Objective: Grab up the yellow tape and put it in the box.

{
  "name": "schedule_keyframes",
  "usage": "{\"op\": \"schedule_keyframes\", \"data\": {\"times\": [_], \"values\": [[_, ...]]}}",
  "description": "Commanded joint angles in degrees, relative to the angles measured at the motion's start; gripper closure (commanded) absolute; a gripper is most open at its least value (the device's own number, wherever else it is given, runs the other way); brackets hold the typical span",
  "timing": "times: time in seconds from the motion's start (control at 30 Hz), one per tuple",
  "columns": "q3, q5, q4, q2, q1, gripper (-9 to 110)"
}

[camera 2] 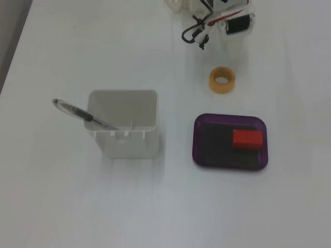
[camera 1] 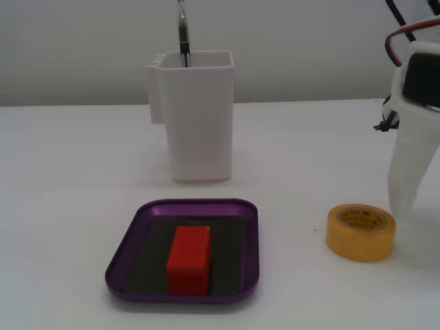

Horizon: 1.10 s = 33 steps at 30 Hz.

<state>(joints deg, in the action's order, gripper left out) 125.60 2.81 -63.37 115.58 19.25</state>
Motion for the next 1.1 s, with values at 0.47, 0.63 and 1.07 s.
{"op": "schedule_keyframes", "data": {"times": [0.47, 0.63, 1.07], "values": [[-2.6, 0.2, 6.7, -4.2, -2.9, 85], [-2.6, 0.2, 5.9, -3.8, -5.1, 85], [-2.8, 0.2, 5.8, -2.7, -4.7, 85]]}}
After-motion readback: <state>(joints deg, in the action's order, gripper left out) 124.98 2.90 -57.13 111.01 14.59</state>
